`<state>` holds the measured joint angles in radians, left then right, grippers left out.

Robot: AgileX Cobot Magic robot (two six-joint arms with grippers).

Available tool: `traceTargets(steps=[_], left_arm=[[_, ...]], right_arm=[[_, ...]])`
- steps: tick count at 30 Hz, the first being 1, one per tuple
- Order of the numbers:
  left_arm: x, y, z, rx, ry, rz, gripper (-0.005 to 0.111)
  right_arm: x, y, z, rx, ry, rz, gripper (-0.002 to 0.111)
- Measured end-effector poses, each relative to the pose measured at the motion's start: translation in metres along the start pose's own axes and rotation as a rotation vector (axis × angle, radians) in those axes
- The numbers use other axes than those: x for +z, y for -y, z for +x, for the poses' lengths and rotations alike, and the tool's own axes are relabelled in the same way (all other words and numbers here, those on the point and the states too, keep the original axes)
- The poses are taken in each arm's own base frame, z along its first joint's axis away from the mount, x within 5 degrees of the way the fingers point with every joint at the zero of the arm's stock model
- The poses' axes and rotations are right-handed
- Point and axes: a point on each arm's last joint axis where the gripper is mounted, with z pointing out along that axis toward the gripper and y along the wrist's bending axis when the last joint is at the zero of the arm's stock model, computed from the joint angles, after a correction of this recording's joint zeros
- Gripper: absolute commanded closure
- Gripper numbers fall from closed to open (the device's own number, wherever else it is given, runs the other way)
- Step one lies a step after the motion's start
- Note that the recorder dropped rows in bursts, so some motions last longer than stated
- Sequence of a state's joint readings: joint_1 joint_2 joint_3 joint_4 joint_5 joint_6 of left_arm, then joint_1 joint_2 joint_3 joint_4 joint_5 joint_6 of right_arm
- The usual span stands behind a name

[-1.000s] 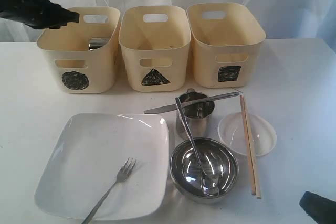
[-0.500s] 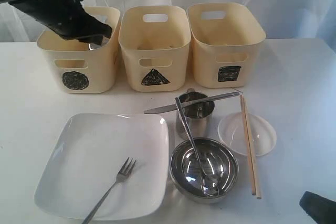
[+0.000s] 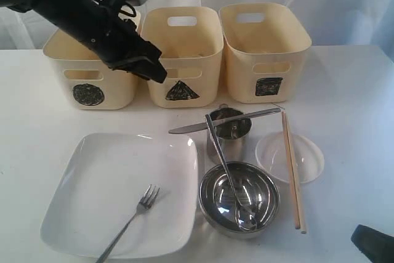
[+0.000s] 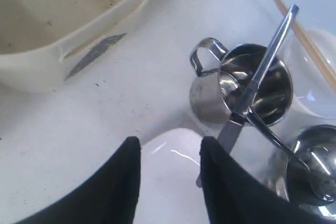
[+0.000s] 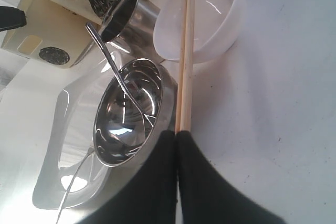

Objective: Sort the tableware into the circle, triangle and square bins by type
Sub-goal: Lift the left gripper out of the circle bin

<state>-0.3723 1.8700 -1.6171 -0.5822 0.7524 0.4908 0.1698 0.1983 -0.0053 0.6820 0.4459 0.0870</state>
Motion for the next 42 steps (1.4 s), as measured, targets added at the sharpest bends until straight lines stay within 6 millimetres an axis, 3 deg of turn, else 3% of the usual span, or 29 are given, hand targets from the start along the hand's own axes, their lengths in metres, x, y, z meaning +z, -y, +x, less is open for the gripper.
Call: traceTargets(steps=[3, 8, 16, 29, 42], left_arm=[[0.0, 0.002, 0.001, -0.002, -0.009, 0.017, 0.058], [-0.002, 0.019, 0.004, 0.009, -0.047, 0.212, 0.058], [-0.003, 0.025, 0.009, 0.018, -0.087, 0.277, 0.058], [0.022, 0.022, 0.038, -0.114, -0.086, 0.341, 0.064], [0.005, 0.034, 0.035, -0.094, -0.066, 0.383, 0.06]], right_arm=[[0.0, 0.0, 0.0, 0.0, 0.0, 0.0, 0.108], [0.0, 0.0, 0.0, 0.0, 0.0, 0.0, 0.108], [0.0, 0.0, 0.0, 0.0, 0.0, 0.0, 0.108], [0.0, 0.0, 0.0, 0.0, 0.0, 0.0, 0.108], [0.0, 0.0, 0.0, 0.0, 0.0, 0.0, 0.108]])
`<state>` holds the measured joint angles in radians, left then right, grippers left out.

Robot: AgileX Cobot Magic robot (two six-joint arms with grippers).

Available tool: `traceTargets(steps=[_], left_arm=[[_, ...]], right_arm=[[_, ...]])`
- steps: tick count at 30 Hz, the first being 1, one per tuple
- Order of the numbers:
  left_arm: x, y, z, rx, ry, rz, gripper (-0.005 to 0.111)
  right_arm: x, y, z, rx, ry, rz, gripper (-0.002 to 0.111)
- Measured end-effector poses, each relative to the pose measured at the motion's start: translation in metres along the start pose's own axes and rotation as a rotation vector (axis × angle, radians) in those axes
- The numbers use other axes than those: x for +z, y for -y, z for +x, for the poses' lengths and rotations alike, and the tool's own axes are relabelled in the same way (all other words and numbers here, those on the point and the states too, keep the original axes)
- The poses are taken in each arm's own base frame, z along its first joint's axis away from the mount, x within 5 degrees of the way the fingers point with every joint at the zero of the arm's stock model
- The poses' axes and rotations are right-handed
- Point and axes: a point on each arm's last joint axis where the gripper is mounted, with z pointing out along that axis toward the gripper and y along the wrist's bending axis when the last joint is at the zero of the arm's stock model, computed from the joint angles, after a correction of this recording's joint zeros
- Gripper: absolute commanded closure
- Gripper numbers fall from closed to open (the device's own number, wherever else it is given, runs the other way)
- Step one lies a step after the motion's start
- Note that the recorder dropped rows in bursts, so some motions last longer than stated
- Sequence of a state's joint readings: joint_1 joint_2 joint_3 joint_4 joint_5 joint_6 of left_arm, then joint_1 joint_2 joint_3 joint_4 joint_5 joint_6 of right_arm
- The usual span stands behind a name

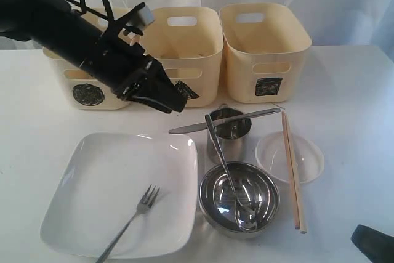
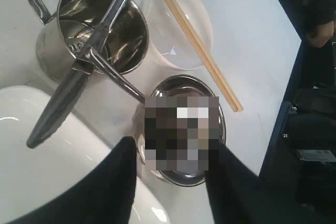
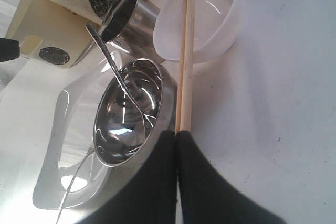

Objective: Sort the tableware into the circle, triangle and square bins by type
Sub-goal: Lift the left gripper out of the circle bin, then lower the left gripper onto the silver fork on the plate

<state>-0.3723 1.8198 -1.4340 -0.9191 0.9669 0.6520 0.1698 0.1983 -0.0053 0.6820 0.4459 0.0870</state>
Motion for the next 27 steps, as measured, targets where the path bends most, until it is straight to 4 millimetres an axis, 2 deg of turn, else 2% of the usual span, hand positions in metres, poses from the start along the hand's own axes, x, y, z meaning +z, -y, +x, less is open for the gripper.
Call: traceTargets(steps=[15, 19, 22, 25, 27], left_arm=[[-0.001, 0.008, 0.003, -0.008, -0.036, 0.08, 0.06], [-0.003, 0.005, 0.017, -0.038, -0.184, 0.031, 0.06], [-0.004, -0.008, 0.031, -0.108, -0.303, -0.102, 0.06], [0.002, -0.017, 0.05, -0.165, -0.38, -0.13, 0.06], [0.01, -0.017, 0.062, -0.188, -0.421, -0.118, 0.056]], right_arm=[[0.0, 0.0, 0.0, 0.0, 0.0, 0.0, 0.108], [0.0, 0.0, 0.0, 0.0, 0.0, 0.0, 0.108], [0.0, 0.0, 0.0, 0.0, 0.0, 0.0, 0.108], [0.0, 0.0, 0.0, 0.0, 0.0, 0.0, 0.108], [0.0, 0.0, 0.0, 0.0, 0.0, 0.0, 0.108]])
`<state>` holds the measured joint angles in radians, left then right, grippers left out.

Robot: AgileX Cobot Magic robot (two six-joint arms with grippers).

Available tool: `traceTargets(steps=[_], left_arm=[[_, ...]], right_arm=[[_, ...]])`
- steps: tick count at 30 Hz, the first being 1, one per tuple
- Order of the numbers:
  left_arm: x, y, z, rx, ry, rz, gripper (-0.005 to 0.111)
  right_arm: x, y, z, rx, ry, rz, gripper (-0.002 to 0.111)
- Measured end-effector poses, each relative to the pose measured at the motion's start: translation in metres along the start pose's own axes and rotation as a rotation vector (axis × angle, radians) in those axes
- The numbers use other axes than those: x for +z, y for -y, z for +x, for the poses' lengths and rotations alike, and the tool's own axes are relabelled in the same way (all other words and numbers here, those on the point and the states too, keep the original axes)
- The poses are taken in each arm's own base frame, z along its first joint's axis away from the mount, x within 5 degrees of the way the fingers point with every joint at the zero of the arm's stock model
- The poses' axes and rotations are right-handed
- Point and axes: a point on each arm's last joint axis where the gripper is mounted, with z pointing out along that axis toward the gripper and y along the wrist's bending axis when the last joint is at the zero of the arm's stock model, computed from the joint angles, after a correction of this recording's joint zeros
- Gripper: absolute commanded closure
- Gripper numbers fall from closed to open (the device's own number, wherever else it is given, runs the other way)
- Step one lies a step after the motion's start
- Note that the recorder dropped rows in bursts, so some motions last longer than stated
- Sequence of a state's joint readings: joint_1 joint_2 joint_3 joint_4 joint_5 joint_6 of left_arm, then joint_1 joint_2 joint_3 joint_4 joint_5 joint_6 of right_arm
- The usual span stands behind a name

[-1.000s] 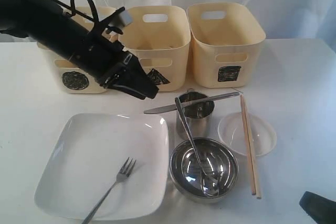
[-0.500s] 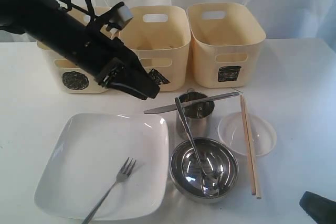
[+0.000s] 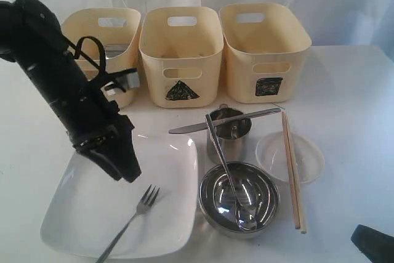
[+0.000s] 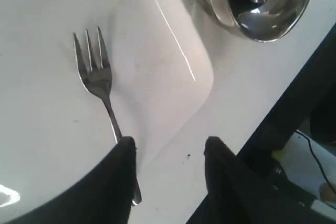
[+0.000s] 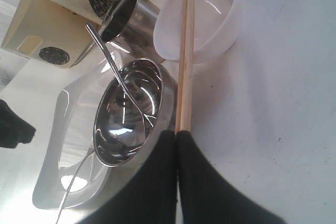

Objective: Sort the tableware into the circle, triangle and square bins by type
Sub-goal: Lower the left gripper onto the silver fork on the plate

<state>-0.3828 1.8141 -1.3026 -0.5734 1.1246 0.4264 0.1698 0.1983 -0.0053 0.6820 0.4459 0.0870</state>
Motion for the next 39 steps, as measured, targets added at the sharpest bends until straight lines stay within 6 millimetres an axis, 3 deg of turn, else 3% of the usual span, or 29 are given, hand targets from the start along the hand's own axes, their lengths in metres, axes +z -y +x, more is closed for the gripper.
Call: traceTargets(steps=[7, 13, 23, 39], left_arm=[[0.029, 0.013, 0.009, 0.042, -0.104, -0.03, 0.05], [0.033, 0.007, 0.008, 0.006, -0.123, -0.178, 0.05], [0.032, 0.004, 0.007, -0.015, -0.101, -0.213, 0.05], [0.047, 0.02, 0.002, 0.002, -0.098, -0.266, 0.05]], right_arm=[[0.0, 0.0, 0.0, 0.0, 0.0, 0.0, 0.108], [0.0, 0.0, 0.0, 0.0, 0.0, 0.0, 0.108], [0.0, 0.0, 0.0, 0.0, 0.0, 0.0, 0.108], [0.0, 0.0, 0.0, 0.0, 0.0, 0.0, 0.108]])
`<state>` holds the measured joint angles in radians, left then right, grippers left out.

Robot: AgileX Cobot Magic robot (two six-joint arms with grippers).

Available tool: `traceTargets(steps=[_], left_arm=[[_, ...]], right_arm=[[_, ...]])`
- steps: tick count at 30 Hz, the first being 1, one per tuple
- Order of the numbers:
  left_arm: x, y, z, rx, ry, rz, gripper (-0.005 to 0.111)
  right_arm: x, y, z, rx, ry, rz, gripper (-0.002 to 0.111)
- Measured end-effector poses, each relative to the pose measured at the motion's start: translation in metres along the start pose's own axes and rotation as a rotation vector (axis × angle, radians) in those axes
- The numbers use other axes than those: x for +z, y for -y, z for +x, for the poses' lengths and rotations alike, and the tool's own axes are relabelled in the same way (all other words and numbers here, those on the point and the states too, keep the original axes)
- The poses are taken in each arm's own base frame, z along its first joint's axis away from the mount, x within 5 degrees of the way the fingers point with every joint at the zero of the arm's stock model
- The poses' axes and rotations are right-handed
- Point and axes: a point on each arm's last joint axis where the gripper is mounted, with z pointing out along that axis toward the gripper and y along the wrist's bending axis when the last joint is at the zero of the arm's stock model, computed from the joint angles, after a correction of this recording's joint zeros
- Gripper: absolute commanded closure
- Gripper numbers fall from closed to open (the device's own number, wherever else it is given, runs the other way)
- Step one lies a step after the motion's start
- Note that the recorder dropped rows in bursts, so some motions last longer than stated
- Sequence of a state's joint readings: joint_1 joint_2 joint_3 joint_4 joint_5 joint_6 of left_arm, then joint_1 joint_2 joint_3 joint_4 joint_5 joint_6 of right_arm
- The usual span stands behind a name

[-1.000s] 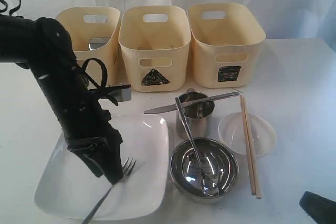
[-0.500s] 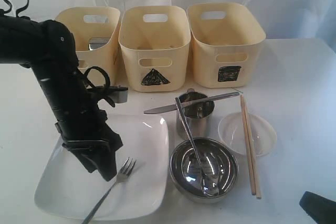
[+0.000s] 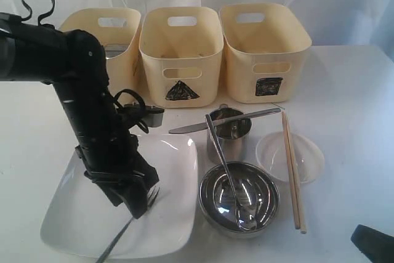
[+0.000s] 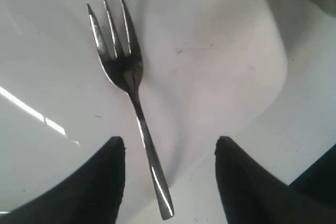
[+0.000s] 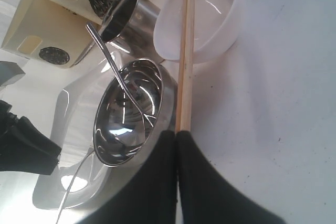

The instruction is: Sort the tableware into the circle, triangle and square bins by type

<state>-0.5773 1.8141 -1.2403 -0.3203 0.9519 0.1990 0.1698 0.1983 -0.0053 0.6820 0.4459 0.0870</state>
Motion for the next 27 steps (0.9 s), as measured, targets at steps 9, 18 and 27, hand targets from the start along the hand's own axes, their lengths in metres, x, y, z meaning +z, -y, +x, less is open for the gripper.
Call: traceTargets(steps=[9, 18, 27], left_arm=[[0.0, -0.001, 0.0, -0.012, 0.002, -0.007, 0.05], [0.016, -0.005, 0.01, -0.057, -0.021, -0.013, 0.05], [0.022, -0.008, 0.012, -0.068, 0.0, -0.025, 0.05]], right_arm=[[0.0, 0.0, 0.0, 0.0, 0.0, 0.0, 0.108], [0.0, 0.0, 0.0, 0.0, 0.0, 0.0, 0.108], [0.0, 0.0, 0.0, 0.0, 0.0, 0.0, 0.108]])
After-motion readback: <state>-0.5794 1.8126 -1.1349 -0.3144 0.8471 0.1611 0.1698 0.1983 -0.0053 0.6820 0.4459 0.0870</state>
